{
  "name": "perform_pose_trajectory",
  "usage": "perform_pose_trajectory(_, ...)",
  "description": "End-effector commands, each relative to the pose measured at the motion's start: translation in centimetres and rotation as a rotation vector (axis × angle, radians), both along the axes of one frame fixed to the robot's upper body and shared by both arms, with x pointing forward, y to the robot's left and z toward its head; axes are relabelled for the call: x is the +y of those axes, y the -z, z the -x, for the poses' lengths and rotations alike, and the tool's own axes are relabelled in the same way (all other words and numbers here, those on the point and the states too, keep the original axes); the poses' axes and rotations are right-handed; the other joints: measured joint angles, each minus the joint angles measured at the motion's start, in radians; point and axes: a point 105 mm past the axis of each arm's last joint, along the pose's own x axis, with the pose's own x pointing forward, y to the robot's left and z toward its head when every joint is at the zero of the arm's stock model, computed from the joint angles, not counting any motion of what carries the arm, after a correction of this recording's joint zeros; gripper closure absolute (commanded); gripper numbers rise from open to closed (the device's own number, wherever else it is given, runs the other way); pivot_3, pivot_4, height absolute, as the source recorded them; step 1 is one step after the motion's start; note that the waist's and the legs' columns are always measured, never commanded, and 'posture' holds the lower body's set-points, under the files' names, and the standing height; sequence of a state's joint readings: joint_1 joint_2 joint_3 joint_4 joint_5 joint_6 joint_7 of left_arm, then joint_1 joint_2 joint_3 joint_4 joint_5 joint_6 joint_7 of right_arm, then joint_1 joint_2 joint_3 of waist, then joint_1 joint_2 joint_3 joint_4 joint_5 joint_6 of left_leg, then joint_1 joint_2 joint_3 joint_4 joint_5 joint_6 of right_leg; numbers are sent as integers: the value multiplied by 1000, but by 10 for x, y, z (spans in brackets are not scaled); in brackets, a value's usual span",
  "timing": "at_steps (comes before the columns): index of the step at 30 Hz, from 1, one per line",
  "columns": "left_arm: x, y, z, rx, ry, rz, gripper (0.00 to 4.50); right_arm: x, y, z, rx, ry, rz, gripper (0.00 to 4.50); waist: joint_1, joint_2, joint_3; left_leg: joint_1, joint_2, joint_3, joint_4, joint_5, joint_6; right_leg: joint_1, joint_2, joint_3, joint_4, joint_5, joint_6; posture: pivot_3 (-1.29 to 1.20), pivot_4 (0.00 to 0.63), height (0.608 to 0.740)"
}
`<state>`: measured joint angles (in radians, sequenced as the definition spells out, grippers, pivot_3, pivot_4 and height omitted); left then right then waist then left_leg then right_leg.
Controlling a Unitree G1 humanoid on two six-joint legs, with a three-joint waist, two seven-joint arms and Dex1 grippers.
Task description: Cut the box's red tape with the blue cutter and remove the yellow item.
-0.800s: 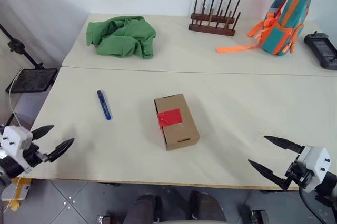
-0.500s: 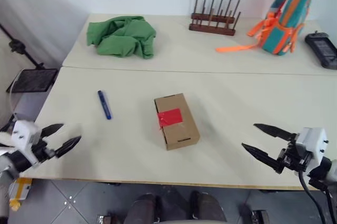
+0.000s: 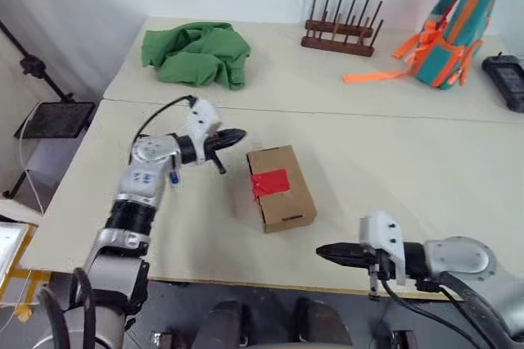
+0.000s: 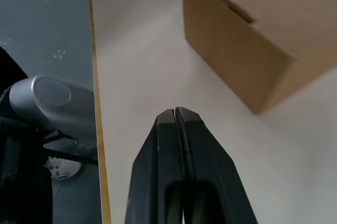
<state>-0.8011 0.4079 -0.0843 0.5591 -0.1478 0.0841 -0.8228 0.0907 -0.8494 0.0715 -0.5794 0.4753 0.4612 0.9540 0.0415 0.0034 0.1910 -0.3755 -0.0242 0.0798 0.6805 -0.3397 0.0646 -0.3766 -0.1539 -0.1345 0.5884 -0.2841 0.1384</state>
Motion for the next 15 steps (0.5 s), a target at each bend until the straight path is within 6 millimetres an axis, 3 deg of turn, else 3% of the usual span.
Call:
perform_pose_trajectory(1,-13,2,-7,7,47,-31,4436,15,2,-7,11,0,-6,4500,-13,-2,1,-1,1,0,0,0,0,-1,1,0,-1,0,0,0,150,740)
perform_pose_trajectory(4,-30,14,4,47,186,-124,4436,21,0,-22,-28,45,-8,4500,-16,-2,1,-1,4,-1,0,0,-1,-1,3,-1,-1,0,0,0,150,740)
perform_pose_trajectory(10,-24,21,28,187,327,-145,4436,11,-16,-47,-97,195,-57,4500,-18,-2,2,-1,4,-1,2,0,-1,-1,3,0,0,0,0,0,150,740)
perform_pose_trajectory(13,-20,26,46,279,374,-179,4436,-26,-25,-69,-171,290,17,4500,-18,-2,2,-1,4,-1,3,0,-1,-1,3,1,0,0,0,0,150,740)
perform_pose_trajectory(15,-28,25,60,308,412,-150,4436,-48,-30,-84,-214,347,67,4500,-14,-2,2,-1,3,0,3,0,-1,0,2,1,1,0,0,0,150,740)
